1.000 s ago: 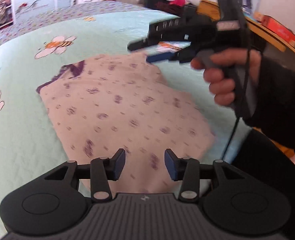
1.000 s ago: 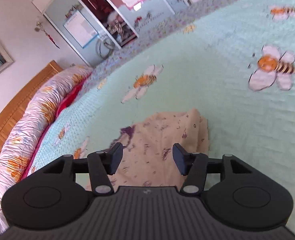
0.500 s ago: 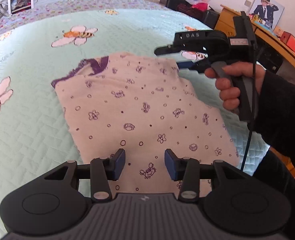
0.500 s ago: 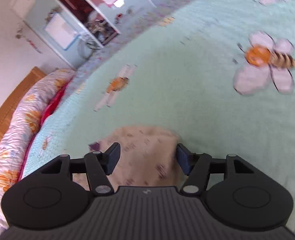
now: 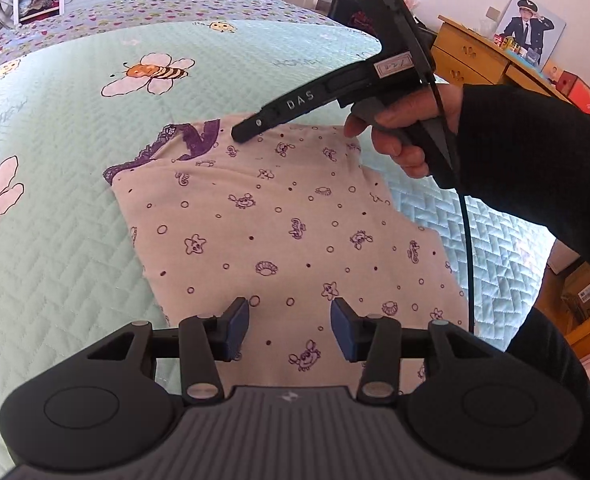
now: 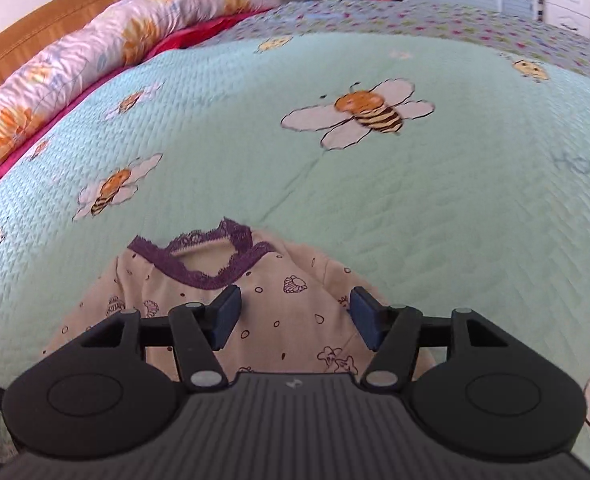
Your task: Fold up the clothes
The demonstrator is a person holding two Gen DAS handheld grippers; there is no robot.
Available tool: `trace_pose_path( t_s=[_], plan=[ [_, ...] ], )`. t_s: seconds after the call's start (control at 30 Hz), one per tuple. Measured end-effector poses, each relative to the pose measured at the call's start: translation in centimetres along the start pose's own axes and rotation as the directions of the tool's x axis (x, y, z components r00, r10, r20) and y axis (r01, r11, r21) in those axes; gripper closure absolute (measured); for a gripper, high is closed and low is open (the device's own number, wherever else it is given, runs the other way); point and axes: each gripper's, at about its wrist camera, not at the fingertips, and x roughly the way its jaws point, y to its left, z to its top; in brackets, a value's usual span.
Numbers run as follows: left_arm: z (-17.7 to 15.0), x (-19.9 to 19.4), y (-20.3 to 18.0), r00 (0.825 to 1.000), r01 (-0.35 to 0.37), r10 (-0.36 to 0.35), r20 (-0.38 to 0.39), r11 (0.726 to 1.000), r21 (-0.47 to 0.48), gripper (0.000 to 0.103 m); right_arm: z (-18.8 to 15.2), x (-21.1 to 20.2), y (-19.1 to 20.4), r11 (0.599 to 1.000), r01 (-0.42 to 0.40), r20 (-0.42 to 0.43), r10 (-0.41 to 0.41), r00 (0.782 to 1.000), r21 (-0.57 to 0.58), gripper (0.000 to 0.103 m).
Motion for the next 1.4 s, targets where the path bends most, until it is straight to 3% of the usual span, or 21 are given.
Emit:
trace_pose_path(
  t_s=[0.03, 0.17, 0.23, 0.47, 0.53, 0.6, 0.63, 0.67, 0.77, 0.9, 1.17, 1.2, 1.27, 1.4],
  plan=[
    [0.0, 0.1, 0.2, 1.000, 0.003, -0.003, -0.001, 1.000, -0.005, 0.055, 0.0, 0.3, -0.2, 1.000, -0.004, -0.016, 0.004, 1.000, -0.005, 0.044],
    [0.0, 0.5, 0.5, 1.000, 0.010, -0.011, -0.005, 1.000, -0.016, 0.055, -0.1, 0.6, -0.4, 0.999, 0.005, -0.038, -0.006, 0.999, -0.034, 0.083],
    [0.0, 0.5, 0.5, 1.000, 0.013, -0.013, -0.003, 1.000, -0.016, 0.055, 0.0, 0.2, -0.1, 0.999, 0.014, -0.026, -0.016, 1.000, -0.052, 0.089],
    [0.1, 0.7, 0.3, 1.000, 0.009, -0.009, -0.002, 1.000, -0.009, 0.054, 2.6, -0.8, -0.4, 0.997, 0.049, 0.070, -0.045, 0.997, -0.052, 0.093],
    [0.1, 0.7, 0.3, 1.000, 0.008, -0.008, -0.005, 1.000, -0.009, 0.054, 3.3, 0.4, -0.7, 0.999, 0.029, 0.037, -0.027, 0.999, -0.043, 0.093],
    [0.0, 0.7, 0.2, 1.000, 0.007, -0.008, -0.008, 1.000, -0.008, 0.054, 2.6, 2.6, -0.9, 0.997, 0.068, -0.045, -0.070, 0.997, -0.046, 0.091],
    [0.1, 0.6, 0.2, 1.000, 0.008, -0.008, -0.005, 1.000, -0.008, 0.054, 2.2, 2.4, -1.1, 0.997, 0.073, -0.026, -0.074, 0.997, -0.025, 0.089],
    [0.1, 0.3, 0.3, 1.000, 0.009, -0.009, -0.001, 1.000, -0.008, 0.053, 1.8, 2.1, -1.3, 0.997, 0.076, -0.001, -0.076, 0.997, -0.001, 0.078],
    [0.6, -0.1, 0.8, 1.000, 0.002, -0.002, 0.016, 1.000, -0.007, 0.054, 0.7, -1.4, -1.8, 0.992, 0.079, 0.105, -0.089, 0.990, 0.097, 0.062],
    [2.3, -0.6, 2.2, 0.998, -0.027, 0.028, 0.064, 0.999, -0.020, 0.053, -1.5, -6.5, -2.3, 0.982, 0.064, 0.191, -0.099, 0.977, 0.179, 0.061],
    [5.3, 1.0, 4.5, 0.992, -0.084, 0.089, 0.088, 0.995, -0.055, 0.052, -6.2, -6.9, -3.8, 0.940, 0.062, 0.123, -0.109, 0.986, 0.336, 0.061],
    [5.6, 1.7, 4.7, 0.992, -0.092, 0.097, 0.081, 0.994, -0.059, 0.052, -6.0, -6.7, -3.8, 0.941, 0.062, 0.127, -0.110, 0.986, 0.333, 0.062],
    [6.2, 2.9, 5.1, 0.992, -0.107, 0.112, 0.066, 0.992, -0.067, 0.052, -5.6, -6.2, -4.0, 0.942, 0.063, 0.135, -0.113, 0.984, 0.329, 0.085],
    [6.4, 4.2, 5.9, 0.990, -0.129, 0.134, 0.045, 0.987, -0.101, 0.053, -4.9, -5.3, -4.4, 0.945, 0.064, 0.150, -0.117, 0.982, 0.319, 0.094]
  ],
)
